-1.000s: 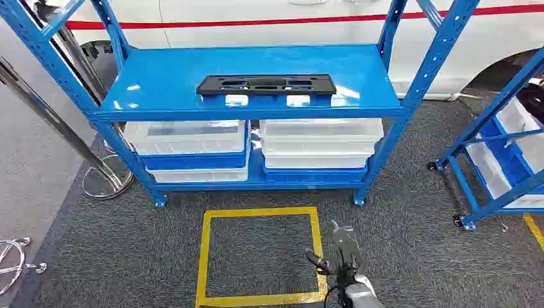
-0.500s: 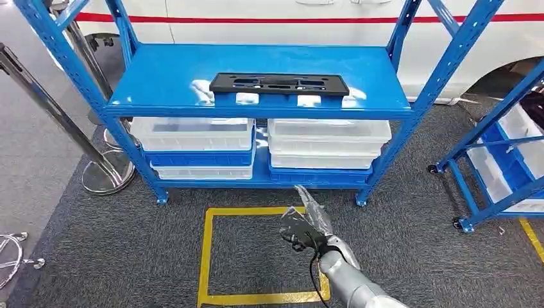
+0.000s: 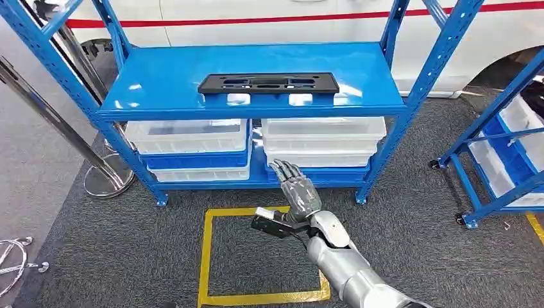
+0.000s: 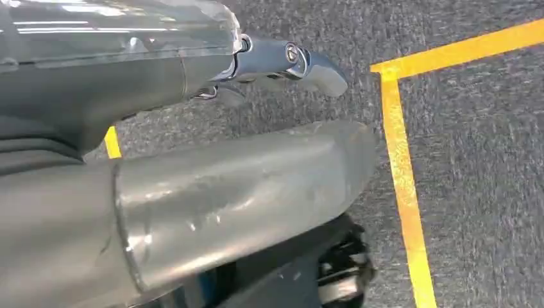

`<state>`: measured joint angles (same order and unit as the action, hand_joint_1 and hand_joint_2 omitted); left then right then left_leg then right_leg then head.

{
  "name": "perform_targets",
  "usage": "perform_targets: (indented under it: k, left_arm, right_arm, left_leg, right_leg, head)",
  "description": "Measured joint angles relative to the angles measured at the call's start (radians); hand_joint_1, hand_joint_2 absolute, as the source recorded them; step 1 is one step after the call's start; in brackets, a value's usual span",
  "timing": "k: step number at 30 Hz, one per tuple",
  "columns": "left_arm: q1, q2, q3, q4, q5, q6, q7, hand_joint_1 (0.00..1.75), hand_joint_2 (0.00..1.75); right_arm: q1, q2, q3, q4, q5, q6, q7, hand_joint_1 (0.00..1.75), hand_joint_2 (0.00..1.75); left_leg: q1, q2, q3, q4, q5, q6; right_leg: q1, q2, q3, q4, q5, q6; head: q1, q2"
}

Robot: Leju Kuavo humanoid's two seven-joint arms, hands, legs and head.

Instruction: Take the parts from the cabinet and place them on the table.

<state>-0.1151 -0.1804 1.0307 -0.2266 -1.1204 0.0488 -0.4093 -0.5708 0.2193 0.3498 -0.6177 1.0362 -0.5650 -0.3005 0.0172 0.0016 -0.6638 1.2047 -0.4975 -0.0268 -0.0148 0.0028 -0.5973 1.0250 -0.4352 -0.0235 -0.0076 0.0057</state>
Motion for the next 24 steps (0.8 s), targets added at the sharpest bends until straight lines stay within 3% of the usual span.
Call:
perform_targets:
  k: [1,2,3,6,8,9,11,12,13,14,15,17,18,19,21,23,24]
  left_arm:
    - [-0.004,0.0,-0.002,0.0,-0.001,-0.002,0.0,0.0,0.0]
    - [-0.007,0.0,-0.004,0.0,-0.002,-0.004,0.0,0.0,0.0]
    - [-0.012,0.0,-0.006,0.0,-0.004,-0.006,0.0,0.0,0.0]
    - [-0.014,-0.001,-0.011,0.0,-0.013,-0.015,0.0,0.0,0.0]
    - [-0.017,-0.002,-0.017,0.0,-0.017,-0.02,0.0,0.0,0.0]
    - [-0.02,-0.002,-0.021,0.0,-0.019,-0.022,0.0,0.0,0.0]
    - [-0.023,-0.002,-0.028,0.0,-0.021,-0.027,0.002,0.0,0.0]
    - [-0.023,-0.002,-0.031,0.0,-0.022,-0.029,0.005,0.0,0.0]
    - [-0.023,-0.002,-0.033,0.0,-0.024,-0.031,0.007,0.0,0.0]
    - [-0.023,-0.002,-0.034,0.0,-0.025,-0.032,0.009,0.0,0.0]
    - [-0.022,-0.003,-0.035,0.0,-0.027,-0.032,0.011,0.0,0.0]
    - [-0.023,-0.006,-0.041,0.001,-0.03,-0.032,0.013,0.0,0.0]
    - [-0.024,-0.01,-0.043,0.002,-0.03,-0.032,0.014,0.0,0.0]
    - [-0.026,-0.01,-0.043,0.002,-0.03,-0.033,0.014,0.0,0.0]
    - [-0.026,-0.01,-0.043,0.002,-0.027,-0.033,0.014,0.0,0.0]
    - [-0.027,-0.01,-0.047,0.002,-0.028,-0.033,0.014,0.0,0.0]
    - [-0.028,-0.01,-0.051,0.002,-0.029,-0.033,0.015,0.0,0.0]
  right_arm:
    - [-0.001,0.0,0.007,-0.022,0.034,-0.009,0.016,0.0,1.75]
    - [-0.002,0.0,0.013,-0.039,0.061,-0.017,0.029,0.0,1.75]
    - [-0.005,0.0,0.018,-0.055,0.088,-0.024,0.043,0.0,1.75]
    - [-0.006,0.0,0.022,-0.108,0.172,-0.046,0.092,0.0,1.75]
    - [-0.005,0.0,0.022,-0.15,0.23,-0.06,0.129,0.0,1.75]
    - [-0.006,0.0,0.021,-0.17,0.257,-0.071,0.145,0.0,1.75]
    - [-0.002,0.0,0.001,-0.2,0.302,-0.089,0.166,0.0,1.75]
    - [0.001,0.0,-0.017,-0.204,0.312,-0.098,0.168,0.0,1.75]
    - [0.004,0.001,-0.04,-0.205,0.317,-0.104,0.165,0.0,1.75]
    - [0.006,0.001,-0.058,-0.206,0.316,-0.108,0.158,0.0,1.75]
    - [0.006,0.002,-0.074,-0.206,0.31,-0.113,0.146,0.0,1.75]
    - [0.003,0.011,-0.107,-0.206,0.289,-0.125,0.109,0.0,1.75]
    - [0.003,0.017,-0.123,-0.206,0.281,-0.126,0.091,0.0,1.75]
    - [0.004,0.023,-0.137,-0.206,0.273,-0.127,0.079,0.0,1.75]
    - [0.008,0.027,-0.156,-0.204,0.267,-0.128,0.064,0.0,1.75]
    - [0.008,0.042,-0.198,-0.201,0.249,-0.129,0.035,0.0,1.75]
    - [0.007,0.048,-0.215,-0.198,0.238,-0.13,0.019,0.0,1.75]
  left_leg:
    - [0.001,0.0,0.045,-0.099,0.049,0.003]
    - [0.002,0.0,0.076,-0.173,0.064,0.007]
    - [-0.005,0.0,0.088,-0.193,0.053,0.012]
    - [-0.01,-0.003,0.08,-0.187,0.056,0.032]
    - [-0.003,-0.001,0.086,-0.201,0.067,0.049]
    - [-0.003,0.001,0.083,-0.201,0.068,0.058]
    - [-0.007,0.001,0.08,-0.2,0.068,0.062]
    - [-0.008,0.001,0.079,-0.199,0.068,0.063]
    - [-0.01,0.0,0.078,-0.198,0.068,0.063]
    - [-0.011,-0.001,0.079,-0.197,0.067,0.064]
    - [-0.012,-0.002,0.079,-0.195,0.067,0.064]
    - [-0.014,-0.002,0.079,-0.19,0.063,0.059]
    - [-0.022,-0.001,0.073,-0.185,0.059,0.053]
    - [-0.02,-0.001,0.071,-0.185,0.061,0.05]
    - [-0.015,-0.001,0.073,-0.189,0.062,0.04]
    - [-0.014,0.0,0.069,-0.179,0.051,0.028]
    - [-0.014,-0.001,0.052,-0.14,0.027,0.021]
  right_leg:
    - [0.0,0.001,0.002,0.001,-0.002,0.003]
    - [0.0,0.0,0.003,0.001,-0.004,0.006]
    - [0.008,0.001,-0.002,0.006,-0.005,0.013]
    - [0.004,0.0,-0.002,-0.001,0.002,0.03]
    - [0.0,0.0,-0.006,0.018,-0.015,0.041]
    - [0.002,-0.001,-0.03,0.067,-0.051,0.041]
    - [0.002,-0.001,-0.104,0.225,-0.129,0.043]
    - [0.002,-0.001,-0.14,0.296,-0.151,0.043]
    - [0.002,-0.001,-0.151,0.316,-0.145,0.042]
    - [0.003,-0.001,-0.139,0.287,-0.116,0.039]
    - [0.003,-0.001,-0.108,0.223,-0.075,0.035]
    - [0.01,-0.001,-0.017,0.036,0.005,0.016]
    - [0.015,-0.004,-0.009,0.013,-0.011,0.013]
    - [0.014,-0.004,-0.012,0.011,-0.005,0.016]
    - [0.02,-0.002,-0.013,0.011,-0.006,0.012]
    - [0.006,-0.004,-0.003,-0.005,0.0,0.002]
    - [0.004,-0.004,-0.002,-0.008,-0.003,-0.005]
  head:
    - [0.0,0.0]
    - [0.0,0.0]
    - [0.0,0.0]
    - [0.0,0.0]
    - [0.0,0.0]
    - [0.001,0.0]
    - [0.0,0.0]
    - [0.0,0.0]
    - [0.0,0.0]
    - [0.0,0.0]
    - [0.0,0.0]
    - [0.0,0.0]
    - [0.0,0.0]
    - [0.0,0.0]
    - [0.001,0.0]
    - [0.0,0.0]
    - [-0.001,0.0]
